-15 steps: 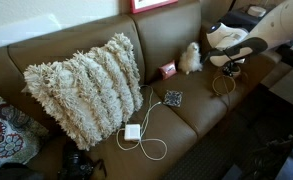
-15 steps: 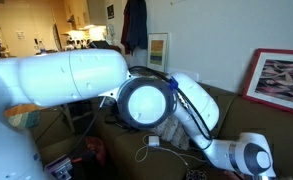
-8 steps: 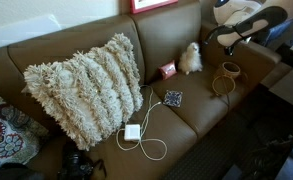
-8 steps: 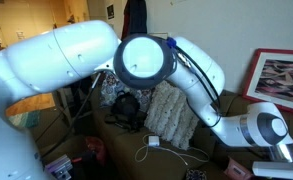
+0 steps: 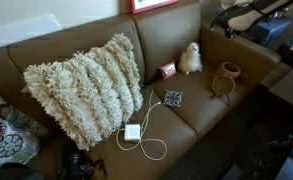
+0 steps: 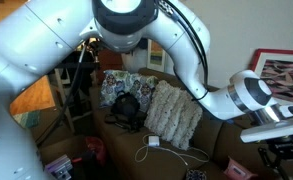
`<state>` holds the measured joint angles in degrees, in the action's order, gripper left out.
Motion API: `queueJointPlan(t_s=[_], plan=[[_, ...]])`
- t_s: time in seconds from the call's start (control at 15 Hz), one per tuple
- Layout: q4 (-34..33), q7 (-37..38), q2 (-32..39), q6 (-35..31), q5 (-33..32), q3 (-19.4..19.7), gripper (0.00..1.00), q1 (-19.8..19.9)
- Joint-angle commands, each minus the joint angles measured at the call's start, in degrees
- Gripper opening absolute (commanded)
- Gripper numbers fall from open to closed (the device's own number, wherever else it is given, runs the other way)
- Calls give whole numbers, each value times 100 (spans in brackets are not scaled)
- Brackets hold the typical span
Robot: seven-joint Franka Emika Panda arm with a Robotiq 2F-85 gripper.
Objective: Move the brown bag to the right
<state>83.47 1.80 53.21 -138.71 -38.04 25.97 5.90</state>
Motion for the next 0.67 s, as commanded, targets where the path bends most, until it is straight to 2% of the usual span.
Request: queueJointPlan(t_s=[0.0,0.2,0.33,0.4,0.6], plan=[[1338,769,-1034,-337,-744,223,100,-525],[2132,1485,-1775,-157,-1581,206,100,-900],[2697,1856,-2322,187,-2093,11,100,-1103],[2930,1886,-2532,473,-2201,-190,100,-1156],[3042,1538,-2646,1521,-1817,-1014,100,-1038]])
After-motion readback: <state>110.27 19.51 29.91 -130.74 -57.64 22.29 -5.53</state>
